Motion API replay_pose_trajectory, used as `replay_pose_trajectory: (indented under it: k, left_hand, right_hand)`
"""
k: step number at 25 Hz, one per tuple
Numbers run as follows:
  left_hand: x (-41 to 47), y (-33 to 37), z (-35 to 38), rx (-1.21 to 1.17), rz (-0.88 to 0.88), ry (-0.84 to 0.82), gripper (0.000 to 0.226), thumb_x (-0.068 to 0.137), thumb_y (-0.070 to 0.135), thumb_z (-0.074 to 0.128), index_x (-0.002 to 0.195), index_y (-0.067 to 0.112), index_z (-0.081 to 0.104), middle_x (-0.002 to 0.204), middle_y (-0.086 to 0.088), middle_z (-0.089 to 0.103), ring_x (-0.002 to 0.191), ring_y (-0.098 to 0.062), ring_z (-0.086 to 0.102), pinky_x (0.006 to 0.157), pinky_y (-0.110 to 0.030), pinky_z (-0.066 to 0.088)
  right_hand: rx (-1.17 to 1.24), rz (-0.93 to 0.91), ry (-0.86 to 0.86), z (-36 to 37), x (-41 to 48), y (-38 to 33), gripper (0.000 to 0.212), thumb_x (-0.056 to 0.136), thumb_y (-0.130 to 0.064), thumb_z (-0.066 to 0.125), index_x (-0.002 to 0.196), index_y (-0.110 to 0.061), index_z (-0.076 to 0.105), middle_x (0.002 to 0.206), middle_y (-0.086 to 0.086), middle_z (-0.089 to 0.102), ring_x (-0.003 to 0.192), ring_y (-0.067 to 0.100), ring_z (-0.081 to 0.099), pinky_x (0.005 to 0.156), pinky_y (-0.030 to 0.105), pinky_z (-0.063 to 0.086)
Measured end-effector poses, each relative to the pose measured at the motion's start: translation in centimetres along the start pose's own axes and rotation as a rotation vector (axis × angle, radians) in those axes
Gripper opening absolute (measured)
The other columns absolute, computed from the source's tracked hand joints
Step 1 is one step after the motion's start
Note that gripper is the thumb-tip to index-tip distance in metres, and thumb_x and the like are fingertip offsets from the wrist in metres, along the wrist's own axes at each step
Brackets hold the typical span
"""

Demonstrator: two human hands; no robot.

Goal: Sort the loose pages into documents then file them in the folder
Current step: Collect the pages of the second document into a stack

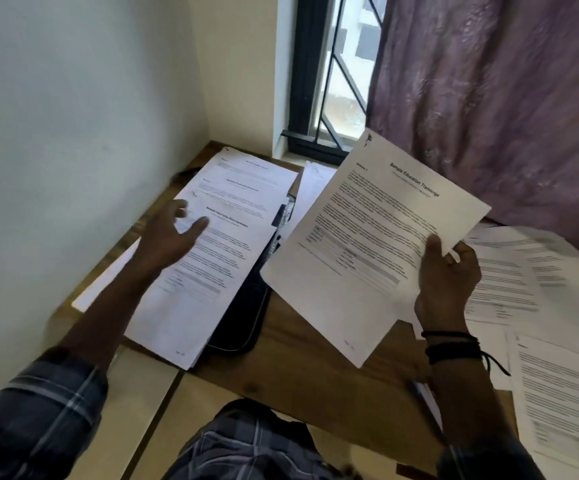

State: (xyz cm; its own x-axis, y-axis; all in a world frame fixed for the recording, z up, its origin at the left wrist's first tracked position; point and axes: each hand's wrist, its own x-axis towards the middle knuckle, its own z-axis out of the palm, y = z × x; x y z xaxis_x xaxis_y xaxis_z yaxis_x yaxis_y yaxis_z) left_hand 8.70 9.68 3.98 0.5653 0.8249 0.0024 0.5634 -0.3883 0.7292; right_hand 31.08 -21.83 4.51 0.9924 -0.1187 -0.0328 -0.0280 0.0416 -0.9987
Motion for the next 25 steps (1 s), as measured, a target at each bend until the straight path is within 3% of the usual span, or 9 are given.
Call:
replay_pose_trajectory:
  k: [3,5,9,11,14,17,21,23,25]
  left_hand:
    - [-3.8,6.6,2.5,-0.404,-0.072,-0.283,0.070,0.076,0.072,0.061,0.122,0.020,0.060,0.119,0.004,0.065,0.111,-0.015,0.061,0.093,-0.035,0.050]
    - [-5.6,10.2,3.9,-0.571,-0.155,-0.468,0.081,0.068,0.087,0.047,0.117,0.023,0.062,0.113,0.001,0.071,0.104,-0.016,0.068,0.083,-0.033,0.055]
    - [-7.9,14.2,5.5,-0.677,-0.178,-0.588,0.070,0.072,0.077,0.041,0.106,0.022,0.068,0.086,0.005,0.074,0.080,-0.014,0.071,0.068,-0.029,0.055]
    - [-9.1,15.0,6.5,-0.673,-0.087,-0.615,0.048,0.084,0.057,0.054,0.110,0.019,0.069,0.095,0.002,0.076,0.088,-0.018,0.072,0.075,-0.034,0.057]
    - [-10.2,14.3,7.9,-0.618,-0.045,-0.505,0.028,0.091,0.022,0.065,0.118,0.014,0.067,0.111,-0.004,0.074,0.101,-0.025,0.071,0.091,-0.049,0.055]
    - [-10.2,12.7,7.6,-0.625,-0.079,-0.230,0.020,0.091,0.013,0.067,0.110,0.015,0.069,0.099,0.001,0.076,0.093,-0.022,0.073,0.082,-0.043,0.060]
    - [-9.3,9.6,5.0,-0.712,-0.230,0.081,0.026,0.089,0.009,0.068,0.115,0.012,0.065,0.101,0.000,0.072,0.088,-0.018,0.070,0.074,-0.033,0.057]
    - [-9.0,8.2,3.7,-0.784,-0.249,0.119,0.029,0.090,0.006,0.066,0.118,0.011,0.063,0.108,-0.003,0.070,0.092,-0.020,0.070,0.073,-0.034,0.059]
    - [-8.9,7.2,2.8,-0.777,-0.248,0.135,0.031,0.090,0.005,0.065,0.119,0.012,0.061,0.111,-0.002,0.069,0.096,-0.021,0.069,0.079,-0.038,0.058]
  right_hand:
    - [0.070,0.034,-0.095,-2.2,1.3,-2.0,0.025,0.090,-0.017,0.069,0.113,-0.009,0.062,0.090,-0.006,0.070,0.072,-0.004,0.067,0.067,0.012,0.052]
    - [0.060,0.017,-0.175,-3.2,1.9,-2.6,0.025,0.090,-0.015,0.068,0.113,-0.008,0.061,0.088,-0.005,0.070,0.070,-0.005,0.067,0.063,0.010,0.051]
    - [-0.010,-0.054,-0.345,-4.0,2.2,-2.4,0.024,0.091,-0.012,0.067,0.112,-0.005,0.060,0.089,-0.004,0.070,0.070,-0.005,0.067,0.062,0.010,0.051]
    - [-0.058,-0.089,-0.421,-4.0,2.3,-1.9,0.021,0.091,-0.013,0.067,0.109,-0.005,0.061,0.090,-0.005,0.070,0.072,-0.007,0.067,0.064,0.010,0.051]
    - [-0.056,-0.001,-0.579,-3.2,2.7,-0.8,0.021,0.094,-0.025,0.061,0.108,-0.010,0.065,0.092,-0.003,0.074,0.081,0.005,0.070,0.068,0.021,0.054]
    - [-0.033,0.159,-0.696,-1.9,3.3,2.0,0.032,0.101,-0.031,0.047,0.120,-0.008,0.060,0.113,0.007,0.069,0.106,0.023,0.066,0.087,0.033,0.053]
    - [-0.704,-0.256,-0.890,1.9,2.9,7.5,0.046,0.100,-0.028,0.051,0.142,-0.010,0.045,0.149,0.009,0.043,0.142,0.026,0.034,0.114,0.035,0.030]
    - [-0.950,-0.424,-0.977,4.1,2.2,9.6,0.052,0.101,-0.037,0.044,0.148,-0.014,0.036,0.159,0.009,0.026,0.149,0.026,0.017,0.121,0.043,0.015]
    - [-1.063,-0.491,-1.008,5.4,1.3,10.2,0.050,0.102,-0.040,0.039,0.146,-0.017,0.040,0.159,0.007,0.026,0.149,0.025,0.018,0.121,0.047,0.013]
